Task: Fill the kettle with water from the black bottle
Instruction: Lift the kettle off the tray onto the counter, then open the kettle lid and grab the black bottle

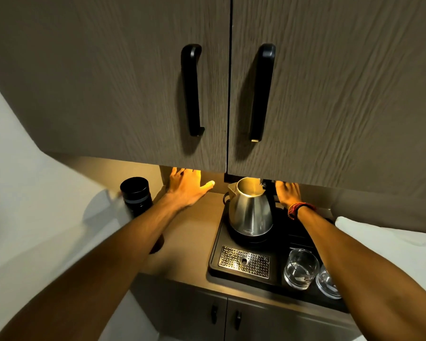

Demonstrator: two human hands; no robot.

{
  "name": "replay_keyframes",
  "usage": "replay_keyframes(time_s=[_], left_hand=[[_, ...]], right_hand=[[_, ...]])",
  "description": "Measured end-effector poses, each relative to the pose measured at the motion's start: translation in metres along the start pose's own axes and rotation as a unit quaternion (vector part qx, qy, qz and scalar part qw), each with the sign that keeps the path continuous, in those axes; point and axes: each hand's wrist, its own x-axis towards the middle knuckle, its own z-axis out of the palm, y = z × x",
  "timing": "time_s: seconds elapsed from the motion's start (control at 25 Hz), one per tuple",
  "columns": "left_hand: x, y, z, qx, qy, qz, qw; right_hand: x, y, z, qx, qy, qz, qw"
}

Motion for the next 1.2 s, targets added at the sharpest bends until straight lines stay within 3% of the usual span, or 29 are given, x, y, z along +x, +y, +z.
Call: replay_keyframes(time_s=[0.12, 0.28, 0.32, 0.48, 0.68, 0.88, 1.04, 1.2], left_hand=[[-0.002, -0.012, -0.016, -0.001, 0.029, -0.030, 0.999], [-0.008, -0.047, -0.033, 0.030, -0.015, -0.091, 0.995], [-0.011, -0.057, -0.036, 0.045, -0.024, -0.098, 0.994], [-0.023, -0.095, -0.045, 0.076, -0.084, -0.108, 0.988], [-0.041, -0.121, -0.052, 0.120, -0.100, -0.074, 0.985], [-0.042, -0.136, -0.056, 0.031, -0.134, -0.100, 0.985], [-0.040, -0.142, -0.055, 0.116, -0.087, -0.149, 0.978], [-0.037, -0.156, -0.059, 0.053, -0.163, -0.122, 0.978]], right_hand=[[0.007, -0.019, 0.003, 0.004, -0.030, 0.025, 0.999], [0.007, -0.017, 0.036, -0.050, -0.177, 0.174, 0.967], [0.005, -0.023, 0.050, -0.033, -0.180, 0.176, 0.967], [-0.005, -0.062, 0.102, -0.001, -0.089, 0.002, 0.996], [-0.010, -0.067, 0.147, -0.033, -0.123, -0.041, 0.991], [-0.015, -0.057, 0.175, -0.118, -0.157, -0.117, 0.974], [-0.013, -0.057, 0.183, -0.171, -0.181, -0.181, 0.951], [-0.012, -0.057, 0.180, -0.184, -0.201, -0.203, 0.941]])
